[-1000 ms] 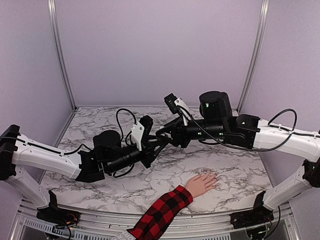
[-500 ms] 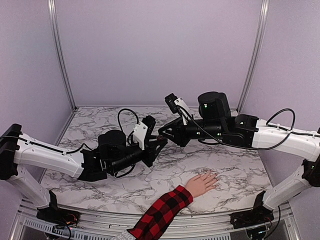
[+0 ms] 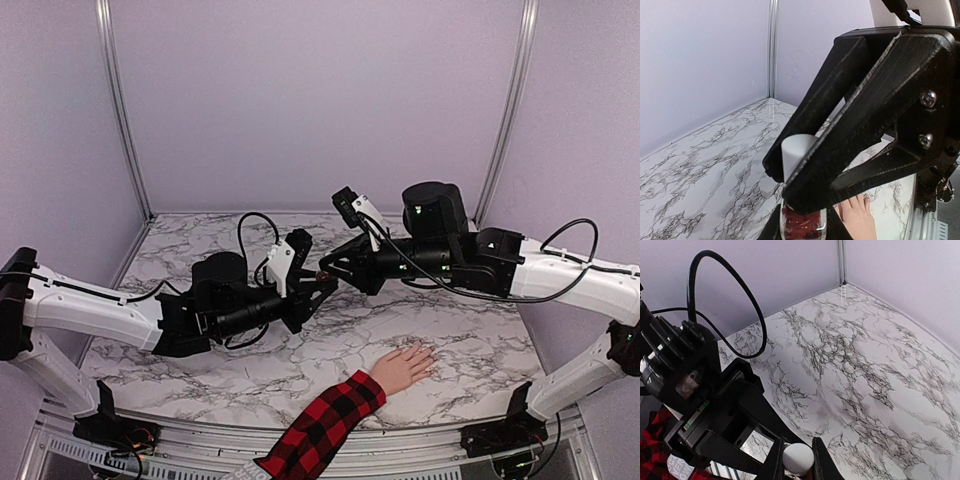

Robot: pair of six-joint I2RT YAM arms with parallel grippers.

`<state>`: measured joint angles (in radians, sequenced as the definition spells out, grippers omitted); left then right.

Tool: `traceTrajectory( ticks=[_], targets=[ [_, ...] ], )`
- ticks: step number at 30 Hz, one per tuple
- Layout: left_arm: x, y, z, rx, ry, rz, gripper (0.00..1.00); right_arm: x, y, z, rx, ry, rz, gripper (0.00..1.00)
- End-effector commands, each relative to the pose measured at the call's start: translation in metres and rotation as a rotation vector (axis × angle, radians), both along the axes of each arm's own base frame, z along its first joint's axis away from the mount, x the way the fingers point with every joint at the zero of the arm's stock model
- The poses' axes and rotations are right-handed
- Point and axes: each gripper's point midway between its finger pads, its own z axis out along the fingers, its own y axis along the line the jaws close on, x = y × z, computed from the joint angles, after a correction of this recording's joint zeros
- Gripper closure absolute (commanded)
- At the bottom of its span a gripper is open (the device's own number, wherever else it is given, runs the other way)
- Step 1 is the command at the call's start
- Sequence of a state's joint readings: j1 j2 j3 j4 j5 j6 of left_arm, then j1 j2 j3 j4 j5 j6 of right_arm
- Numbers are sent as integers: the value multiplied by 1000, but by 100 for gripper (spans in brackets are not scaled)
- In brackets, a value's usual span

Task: Paint the nails
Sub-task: Unscrew the nail polish bottle cap from the nail polish bottle.

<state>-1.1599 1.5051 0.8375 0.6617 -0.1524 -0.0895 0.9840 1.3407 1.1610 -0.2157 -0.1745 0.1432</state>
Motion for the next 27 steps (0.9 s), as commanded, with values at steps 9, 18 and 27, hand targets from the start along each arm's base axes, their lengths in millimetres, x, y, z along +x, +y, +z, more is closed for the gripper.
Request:
traceTrajectory(
  ticks=[9, 18, 27],
  targets=[
    [-91, -17, 39, -63, -84, -533, 100, -51, 1, 51, 110, -158, 291, 100],
    [-133, -13, 55, -103, -98, -777, 100, -91, -2, 63, 166, -202, 518, 100],
    [-140, -10, 62, -112, -129, -816, 100, -102, -4, 70, 187, -224, 575, 99]
  ],
)
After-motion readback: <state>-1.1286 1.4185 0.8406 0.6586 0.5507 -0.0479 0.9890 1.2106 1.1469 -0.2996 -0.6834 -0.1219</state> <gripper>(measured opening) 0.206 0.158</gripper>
